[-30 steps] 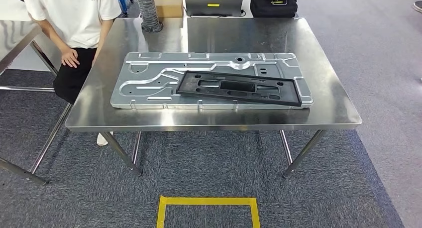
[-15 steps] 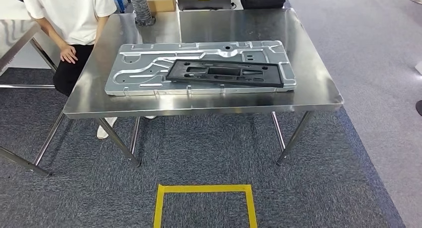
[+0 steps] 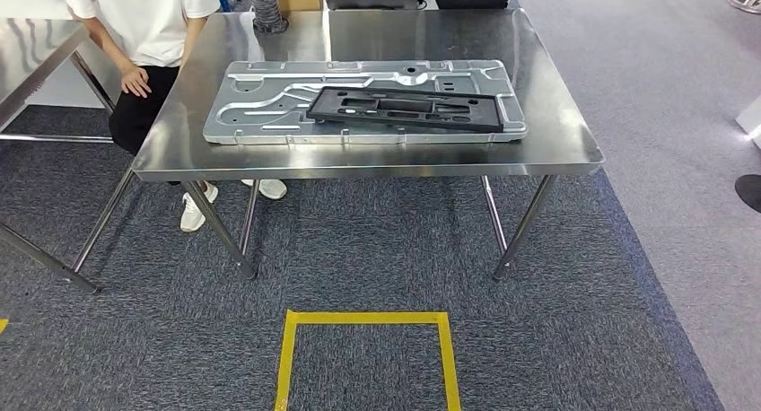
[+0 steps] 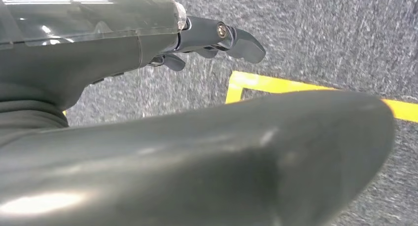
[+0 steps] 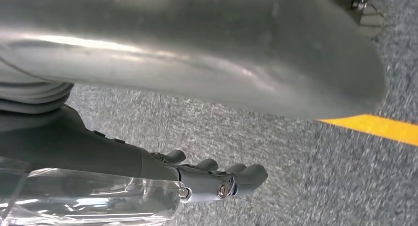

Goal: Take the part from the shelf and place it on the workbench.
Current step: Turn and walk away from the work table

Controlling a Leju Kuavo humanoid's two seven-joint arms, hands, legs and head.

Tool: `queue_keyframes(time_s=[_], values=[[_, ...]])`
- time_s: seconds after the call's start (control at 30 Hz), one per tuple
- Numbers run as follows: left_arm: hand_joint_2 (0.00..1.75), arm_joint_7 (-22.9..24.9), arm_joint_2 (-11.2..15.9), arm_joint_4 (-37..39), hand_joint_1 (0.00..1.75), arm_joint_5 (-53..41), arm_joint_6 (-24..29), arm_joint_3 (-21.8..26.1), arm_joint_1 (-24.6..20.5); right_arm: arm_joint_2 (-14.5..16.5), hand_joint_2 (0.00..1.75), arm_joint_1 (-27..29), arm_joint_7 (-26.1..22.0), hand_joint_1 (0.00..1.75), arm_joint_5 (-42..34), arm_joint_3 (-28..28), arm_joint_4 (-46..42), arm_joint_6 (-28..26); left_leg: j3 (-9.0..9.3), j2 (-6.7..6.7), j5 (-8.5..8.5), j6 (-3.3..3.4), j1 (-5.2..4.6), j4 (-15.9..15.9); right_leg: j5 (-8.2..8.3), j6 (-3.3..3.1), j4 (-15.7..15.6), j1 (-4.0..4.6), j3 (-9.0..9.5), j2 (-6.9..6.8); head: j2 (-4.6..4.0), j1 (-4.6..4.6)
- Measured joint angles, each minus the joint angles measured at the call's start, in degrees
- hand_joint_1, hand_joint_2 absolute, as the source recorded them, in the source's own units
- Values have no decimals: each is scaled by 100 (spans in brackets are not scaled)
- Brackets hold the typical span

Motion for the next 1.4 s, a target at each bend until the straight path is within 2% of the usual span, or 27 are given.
queue_keyframes(time_s=[0.1, 0.13, 0.17, 0.2, 0.27, 0.33, 0.4, 0.47, 0.5, 0.6, 0.63, 0.67, 0.7, 0.77, 0.83, 0.87, 0.93, 0.97, 1.0, 1.1, 1.13, 1.17, 1.2, 1.23, 1.3, 1.37, 1.4], values=[[0, -12, 5, 0, 0, -38, -20, -62, -9, 12, 0, -3, 20, 0, -14, 15, 8, 7, -271, 13, 225, 43, 10, 10, -874, 90, 972, -55, -217, 24, 0, 0], [0, -34, 5, 0, 0, -66, -42, -78, -9, 14, 0, -6, 38, 0, -23, 15, 10, 9, -374, 15, 294, 33, 10, 32, -978, 117, 1274, -75, -239, 24, 0, 0], [0, -75, 5, 0, 0, -99, -77, -97, -10, 16, 0, -8, 57, 0, -34, 14, 11, 10, -483, 19, 357, 20, 13, 63, -938, 139, 1428, -96, -191, 24, 0, 0], [0, -136, 6, 0, 0, -130, -123, -122, -12, 18, 0, -10, 66, 0, -44, 14, 13, 18, -600, 21, 417, 2, 17, 105, -789, 153, 1388, -117, -49, 23, 0, 0], [0, -291, 9, 0, 0, -180, -229, -186, -16, 26, 0, -27, 36, 0, -60, 13, 15, 57, -813, 19, 515, -45, 24, 203, -541, 154, 766, -148, 504, 24, 0, 0], [0, -422, 19, 0, 0, -204, -311, -238, -21, 46, 0, -63, -40, 0, -79, 14, 18, 99, -959, 18, 597, -113, 22, 291, -621, 110, -31, -130, 1043, 29, 0, -1], [0, -450, 32, 0, 0, -216, -342, -271, -23, 76, 0, -89, -123, 0, -115, 13, 22, 124, -1022, 24, 700, -197, 27, 308, -709, 22, -353, -87, 1178, 34, 0, -1], [0, -386, 41, 0, 0, -222, -323, -289, -7, 106, 0, -93, -165, 0, -140, 10, 30, 159, -1072, 15, 700, -271, 55, 330, -606, -87, -367, -84, 1081, 14, 0, -1], [0, -347, 43, 0, 0, -220, -309, -292, 9, 117, 0, -94, -164, 0, -141, 9, 33, 174, -1123, 3, 546, -298, 67, 438, -538, -138, -376, -87, 1019, 1, 0, -1], [0, -285, 43, 0, 0, -178, -280, -295, 39, 124, 0, -90, -89, 0, -102, 8, 37, 184, -1370, -23, -318, -345, 80, 1370, -324, -224, -374, -58, 756, -21, 0, -1], [0, -279, 43, 0, 0, -166, -276, -295, 40, 124, 0, -86, -54, 0, -84, 8, 37, 184, -1411, -25, -474, -350, 80, 1705, -253, -230, -364, -42, 656, -22, 0, -1], [0, -277, 42, 0, 0, -161, -275, -294, 40, 124, 0, -83, -29, 0, -68, 8, 37, 184, -1381, -26, -480, -348, 79, 1906, -184, -231, -349, -28, 554, -22, 0, -2], [0, -278, 41, 0, 0, -158, -278, -294, 40, 124, 0, -81, -10, 0, -58, 8, 37, 183, -1253, -27, -359, -336, 77, 1906, -122, -228, -329, -16, 455, -22, 0, -2], [0, -295, 40, 0, 0, -140, -296, -293, 30, 124, 0, -83, 28, 0, -23, 11, 37, 179, -691, -30, -70, -278, 66, 1304, -9, -211, -279, 0, 282, -19, 0, -2], [0, -321, 40, 0, 0, -115, -315, -293, 6, 123, 0, -85, 73, 0, 19, 18, 37, 175, -75, -32, -89, -200, 33, 415, 89, -166, -239, 19, 178, -20, 0, -2], [0, -330, 37, 0, 0, -108, -319, -293, -4, 120, 0, -86, 85, 0, 31, 21, 37, 175, 81, -33, -153, -164, 13, 139, 140, -136, -235, 20, 157, -25, 0, -2], [0, -337, 22, 1, 0, -100, -324, -293, 0, 111, 0, -77, 92, 0, 39, 24, 37, 175, 92, -27, -140, -99, 1, -24, 251, -62, -249, 20, 126, -28, 0, -2], [0, -346, 8, 2, 0, -94, -332, -292, 3, 98, 0, -73, 92, 0, 45, 26, 37, 174, 38, -18, -76, -62, 7, -35, 239, -22, -225, 14, 88, -19, 0, -2], [0, -363, -4, 3, 0, -81, -343, -292, 3, 87, 0, -69, 91, 0, 55, 28, 37, 175, -25, -8, -5, -16, 17, -45, 120, 14, -132, 8, 30, -3, 0, -1], [0, -438, -36, 4, 0, -50, -363, -286, 0, 44, 0, -50, 53, 0, 94, 37, 37, 179, -268, 6, 198, 67, 20, -40, -721, 103, 757, -38, -236, 34, 0, 0], [0, -450, -43, 4, 0, -49, -363, -283, 2, 32, 0, -46, 19, 0, 99, 38, 37, 184, -358, 7, 258, 65, 15, -20, -903, 127, 1120, -53, -295, 37, 0, 0], [0, -455, -49, 4, 0, -48, -361, -279, 3, 23, 0, -47, -22, 0, 95, 39, 37, 189, -453, 9, 313, 57, 11, 9, -940, 146, 1361, -66, -294, 37, 0, 0], [0, -456, -52, 4, 0, -48, -357, -275, 2, 16, 0, -49, -63, 0, 86, 39, 37, 194, -551, 11, 358, 47, 11, 42, -853, 158, 1424, -79, -208, 36, 0, 0], [0, -456, -57, 4, 0, -48, -351, -271, 1, 13, 0, -51, -97, 0, 75, 39, 37, 198, -644, 10, 393, 32, 12, 81, -689, 162, 1269, -91, -22, 36, 0, 0], [0, -441, -64, 4, 0, -48, -334, -266, 0, 7, 0, -62, -131, 0, 47, 39, 37, 227, -796, 7, 443, -8, 8, 165, -501, 136, 485, -97, 584, 35, 0, -1], [0, -387, -68, 4, 0, -51, -311, -263, -4, 4, 0, -81, -103, 0, 15, 38, 37, 321, -882, 10, 497, -70, -2, 231, -597, 60, -223, -71, 1035, 36, 0, -1], [0, -342, -69, 4, 0, -55, -292, -261, -8, 3, 0, -88, -53, 0, -1, 38, 37, 393, -904, 13, 527, -104, -2, 242, -660, 17, -378, -50, 1108, 37, 0, -1]])
